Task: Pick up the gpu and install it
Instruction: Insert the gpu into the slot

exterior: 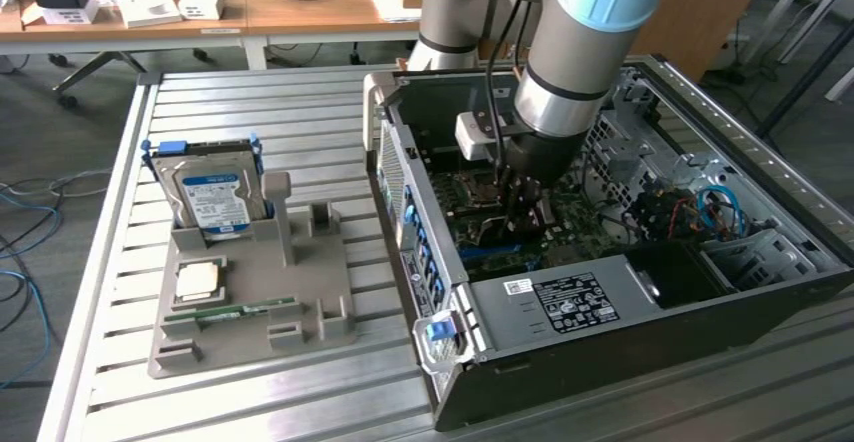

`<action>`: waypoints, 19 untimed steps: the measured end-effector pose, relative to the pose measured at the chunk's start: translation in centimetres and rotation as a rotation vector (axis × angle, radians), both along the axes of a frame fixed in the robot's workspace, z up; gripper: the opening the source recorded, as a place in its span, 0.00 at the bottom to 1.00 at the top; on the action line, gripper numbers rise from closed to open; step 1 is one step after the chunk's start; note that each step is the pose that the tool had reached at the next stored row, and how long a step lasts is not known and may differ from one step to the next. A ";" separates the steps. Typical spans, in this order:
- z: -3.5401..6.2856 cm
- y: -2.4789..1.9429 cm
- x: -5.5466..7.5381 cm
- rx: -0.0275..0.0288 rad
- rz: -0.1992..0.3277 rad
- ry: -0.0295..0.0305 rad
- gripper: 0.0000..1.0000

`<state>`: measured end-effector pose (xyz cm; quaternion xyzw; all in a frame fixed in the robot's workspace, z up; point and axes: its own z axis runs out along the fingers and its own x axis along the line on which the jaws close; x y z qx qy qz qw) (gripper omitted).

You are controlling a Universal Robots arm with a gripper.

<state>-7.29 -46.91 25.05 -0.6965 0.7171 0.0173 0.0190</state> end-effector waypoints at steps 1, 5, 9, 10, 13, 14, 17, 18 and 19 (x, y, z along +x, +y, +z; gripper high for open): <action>0.00 0.00 0.0 0.0000 0.000 0.0000 0.26; 0.00 0.00 0.0 0.0001 0.000 -0.0001 0.26; 0.00 0.00 0.0 -0.0050 0.000 0.0000 0.26; -0.01 0.00 0.0 -0.0050 0.000 -0.0001 0.26; 0.00 0.00 0.0 -0.0050 0.000 -0.0001 0.26; 0.00 0.00 0.0 -0.0050 0.000 -0.0001 0.26; -0.01 0.02 0.0 -0.0054 0.000 0.0000 0.26; -0.01 0.04 0.0 -0.0063 0.000 -0.0001 0.26; -0.01 0.04 0.0 -0.0066 0.000 0.0000 0.26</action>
